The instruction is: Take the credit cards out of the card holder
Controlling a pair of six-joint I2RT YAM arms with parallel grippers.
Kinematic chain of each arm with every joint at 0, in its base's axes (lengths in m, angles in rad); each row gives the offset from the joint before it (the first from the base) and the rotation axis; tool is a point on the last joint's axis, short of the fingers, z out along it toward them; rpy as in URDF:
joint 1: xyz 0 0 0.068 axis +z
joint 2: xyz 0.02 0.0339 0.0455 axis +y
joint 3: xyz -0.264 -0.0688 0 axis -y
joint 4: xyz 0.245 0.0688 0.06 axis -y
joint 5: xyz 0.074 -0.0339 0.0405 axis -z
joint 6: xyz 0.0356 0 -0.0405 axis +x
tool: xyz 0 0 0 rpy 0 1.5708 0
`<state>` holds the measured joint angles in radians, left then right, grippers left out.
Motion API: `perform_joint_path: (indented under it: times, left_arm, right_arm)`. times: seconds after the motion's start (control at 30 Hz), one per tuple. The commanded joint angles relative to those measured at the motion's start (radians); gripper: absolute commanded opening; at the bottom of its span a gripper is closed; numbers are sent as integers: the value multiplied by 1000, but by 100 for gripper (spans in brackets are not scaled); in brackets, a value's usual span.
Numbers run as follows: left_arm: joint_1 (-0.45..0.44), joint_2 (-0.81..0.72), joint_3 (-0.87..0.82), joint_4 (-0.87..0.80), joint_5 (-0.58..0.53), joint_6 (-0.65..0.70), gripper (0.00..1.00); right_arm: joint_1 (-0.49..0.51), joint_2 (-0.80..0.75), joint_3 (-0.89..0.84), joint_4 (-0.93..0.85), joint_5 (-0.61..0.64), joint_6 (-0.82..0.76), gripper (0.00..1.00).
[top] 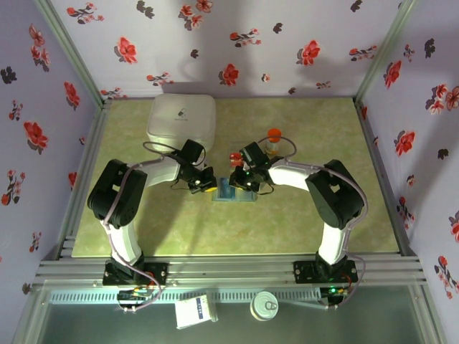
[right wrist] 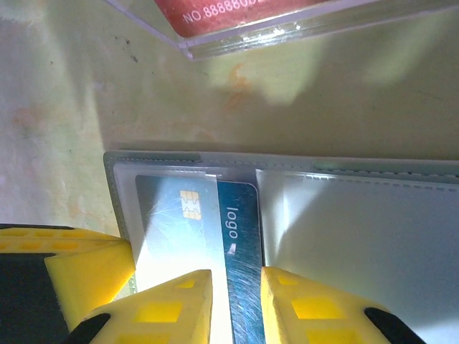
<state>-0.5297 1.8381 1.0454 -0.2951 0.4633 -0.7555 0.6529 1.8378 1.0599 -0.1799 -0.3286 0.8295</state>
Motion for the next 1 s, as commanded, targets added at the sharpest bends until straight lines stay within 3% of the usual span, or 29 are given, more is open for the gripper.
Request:
perform_joint_path:
  times: [0.0,0.4,0.57,0.97]
  left_arm:
    - [2,-33,35,-48,-15,22,0]
    - [-56,9,99,-79,-10,42,0]
    - [-55,27,113,-155,-79,79,0]
    - [-52,62,100,-156,-84,90,0]
  right_arm:
    - [5,-34,9,-26,22,-17,25]
    - [5,-12,-2,20,-10,3,25]
    - [5,3,-5,46,-36,13,25]
    - [5,38,-5,73,-71,22,25]
